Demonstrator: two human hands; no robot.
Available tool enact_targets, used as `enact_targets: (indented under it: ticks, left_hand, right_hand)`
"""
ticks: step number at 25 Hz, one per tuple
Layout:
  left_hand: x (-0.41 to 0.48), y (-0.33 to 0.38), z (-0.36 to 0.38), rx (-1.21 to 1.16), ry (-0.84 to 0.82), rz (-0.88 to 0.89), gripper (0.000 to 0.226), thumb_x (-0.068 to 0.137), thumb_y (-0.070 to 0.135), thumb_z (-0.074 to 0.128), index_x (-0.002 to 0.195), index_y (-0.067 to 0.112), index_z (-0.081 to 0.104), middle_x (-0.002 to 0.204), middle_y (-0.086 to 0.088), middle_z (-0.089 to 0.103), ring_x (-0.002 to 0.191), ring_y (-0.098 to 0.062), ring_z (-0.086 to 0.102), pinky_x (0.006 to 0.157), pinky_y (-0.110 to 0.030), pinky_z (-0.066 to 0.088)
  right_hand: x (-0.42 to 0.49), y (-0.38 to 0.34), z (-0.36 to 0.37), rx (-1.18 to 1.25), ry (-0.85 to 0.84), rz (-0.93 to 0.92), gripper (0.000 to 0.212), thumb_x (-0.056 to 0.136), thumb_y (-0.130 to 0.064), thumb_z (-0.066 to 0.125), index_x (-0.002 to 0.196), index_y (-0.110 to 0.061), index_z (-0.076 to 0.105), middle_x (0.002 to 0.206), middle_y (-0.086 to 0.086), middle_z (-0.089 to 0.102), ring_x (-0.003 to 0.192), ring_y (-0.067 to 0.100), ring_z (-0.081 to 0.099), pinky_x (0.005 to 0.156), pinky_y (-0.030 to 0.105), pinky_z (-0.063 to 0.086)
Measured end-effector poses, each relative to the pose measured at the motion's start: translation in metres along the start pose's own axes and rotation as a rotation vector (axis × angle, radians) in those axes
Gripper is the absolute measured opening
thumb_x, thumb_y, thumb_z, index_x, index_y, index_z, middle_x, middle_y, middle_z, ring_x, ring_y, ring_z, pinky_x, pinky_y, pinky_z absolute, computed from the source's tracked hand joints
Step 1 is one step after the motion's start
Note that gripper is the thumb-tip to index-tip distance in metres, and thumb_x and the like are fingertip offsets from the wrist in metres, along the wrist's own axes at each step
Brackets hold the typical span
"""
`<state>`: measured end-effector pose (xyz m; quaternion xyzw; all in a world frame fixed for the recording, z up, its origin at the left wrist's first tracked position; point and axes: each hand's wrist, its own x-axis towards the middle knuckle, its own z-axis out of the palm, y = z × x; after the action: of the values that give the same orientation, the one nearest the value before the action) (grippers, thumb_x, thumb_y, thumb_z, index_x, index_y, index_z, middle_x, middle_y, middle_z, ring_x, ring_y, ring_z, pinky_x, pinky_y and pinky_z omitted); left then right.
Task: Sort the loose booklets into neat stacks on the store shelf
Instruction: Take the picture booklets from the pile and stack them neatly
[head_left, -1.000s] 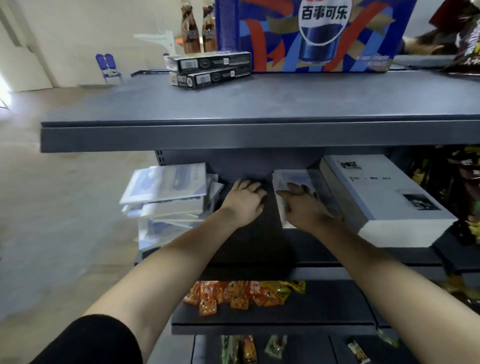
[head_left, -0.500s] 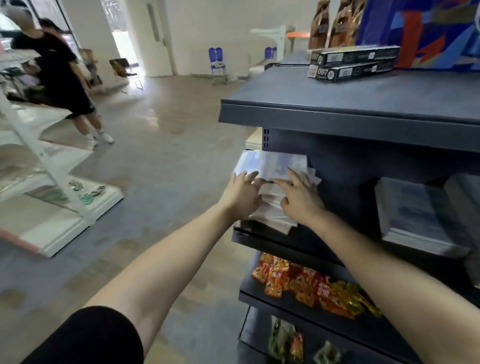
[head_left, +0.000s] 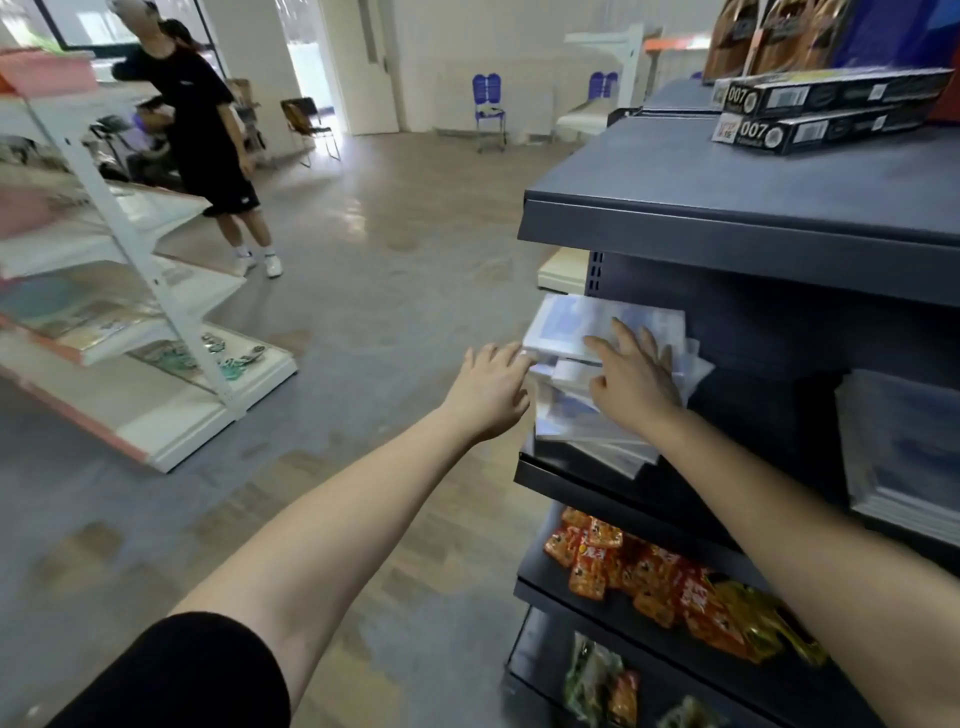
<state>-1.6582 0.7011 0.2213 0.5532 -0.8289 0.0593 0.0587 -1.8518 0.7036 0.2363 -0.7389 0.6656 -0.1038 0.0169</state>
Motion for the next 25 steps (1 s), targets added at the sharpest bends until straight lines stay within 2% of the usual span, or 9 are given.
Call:
enact_targets:
  ticks: [2, 4, 7, 12, 15, 17, 18, 21, 25]
  left_hand:
    - [0.009, 0.001, 0.001, -0.012, -0.01, -0.008, 0.049, 0.09, 0.026, 0.045, 0.137, 0.017, 0.036, 0.149, -0.009, 0.03, 0.133, -0.032, 0.03, 0.109, -0.05, 0.024]
    - [0.018, 0.001, 0.002, -0.011, -0.017, -0.011, 0.048, 0.09, 0.026, 0.044, 0.137, 0.017, 0.036, 0.149, -0.009, 0.03, 0.133, -0.032, 0.029, 0.11, -0.05, 0.024]
    - [0.038, -0.004, -0.003, 0.012, -0.004, -0.009, 0.049, 0.092, 0.028, 0.045, 0.139, 0.018, 0.036, 0.147, -0.008, 0.033, 0.131, -0.032, 0.031, 0.109, -0.047, 0.025]
    - [0.066, 0.009, 0.001, 0.039, -0.01, 0.031, 0.045, 0.09, 0.022, 0.05, 0.134, 0.018, 0.041, 0.147, -0.006, 0.034, 0.127, -0.032, 0.036, 0.104, -0.045, 0.03]
    - [0.079, 0.018, 0.006, 0.052, 0.005, 0.13, 0.035, 0.083, 0.008, 0.049, 0.117, 0.019, 0.05, 0.128, -0.002, 0.051, 0.112, -0.031, 0.048, 0.081, -0.036, 0.038]
    - [0.089, 0.019, 0.005, 0.043, 0.019, 0.137, 0.028, 0.08, 0.004, 0.048, 0.103, 0.02, 0.051, 0.11, -0.002, 0.057, 0.097, -0.031, 0.053, 0.067, -0.032, 0.031]
    - [0.092, 0.019, 0.006, 0.045, 0.023, 0.124, 0.025, 0.079, 0.004, 0.049, 0.099, 0.02, 0.05, 0.105, -0.003, 0.057, 0.094, -0.031, 0.054, 0.064, -0.032, 0.029]
    - [0.096, 0.02, 0.009, 0.029, 0.043, 0.093, 0.026, 0.071, 0.001, 0.052, 0.089, 0.02, 0.045, 0.098, -0.005, 0.056, 0.088, -0.032, 0.052, 0.061, -0.032, 0.027]
    - [0.098, 0.024, 0.004, 0.02, 0.048, 0.081, 0.02, 0.074, 0.003, 0.053, 0.085, 0.017, 0.047, 0.086, -0.002, 0.053, 0.085, -0.032, 0.055, 0.055, -0.029, 0.022]
  right_hand:
    - [0.013, 0.012, -0.003, -0.016, -0.025, 0.016, 0.059, 0.089, -0.02, 0.041, 0.145, -0.03, 0.024, 0.158, 0.002, 0.004, 0.143, 0.034, 0.002, 0.114, 0.057, 0.007]
    - [0.026, 0.023, -0.005, -0.033, -0.088, 0.016, 0.062, 0.088, -0.03, 0.045, 0.145, -0.032, 0.02, 0.157, 0.0, 0.004, 0.142, 0.035, 0.004, 0.113, 0.058, 0.01]
    - [0.045, 0.032, -0.008, 0.015, -0.221, 0.039, 0.068, 0.087, -0.044, 0.046, 0.147, -0.033, 0.014, 0.156, 0.0, 0.012, 0.139, 0.039, 0.017, 0.11, 0.056, 0.021]
    - [0.059, 0.038, -0.016, -0.12, -0.331, -0.092, 0.066, 0.083, -0.047, 0.045, 0.144, -0.029, 0.027, 0.148, 0.008, 0.034, 0.13, 0.035, 0.039, 0.102, 0.048, 0.039]
    - [0.063, 0.04, -0.022, -0.193, -0.359, -0.168, 0.061, 0.08, -0.038, 0.049, 0.139, -0.025, 0.036, 0.137, 0.01, 0.048, 0.116, 0.031, 0.052, 0.091, 0.038, 0.048]
    - [0.064, 0.041, -0.028, -0.234, -0.357, -0.199, 0.056, 0.08, -0.035, 0.05, 0.135, -0.023, 0.041, 0.128, 0.01, 0.054, 0.098, 0.027, 0.058, 0.078, 0.031, 0.049]
    - [0.064, 0.041, -0.031, -0.252, -0.344, -0.211, 0.053, 0.081, -0.035, 0.051, 0.132, -0.023, 0.044, 0.125, 0.009, 0.056, 0.093, 0.026, 0.058, 0.075, 0.03, 0.049]
    - [0.062, 0.04, -0.037, -0.318, -0.306, -0.233, 0.044, 0.08, -0.039, 0.052, 0.122, -0.024, 0.052, 0.116, 0.006, 0.059, 0.1, 0.026, 0.056, 0.076, 0.031, 0.048]
    - [0.058, 0.039, -0.039, -0.294, -0.271, -0.236, 0.034, 0.08, -0.043, 0.05, 0.106, -0.022, 0.061, 0.106, 0.002, 0.064, 0.09, 0.024, 0.055, 0.068, 0.027, 0.044]
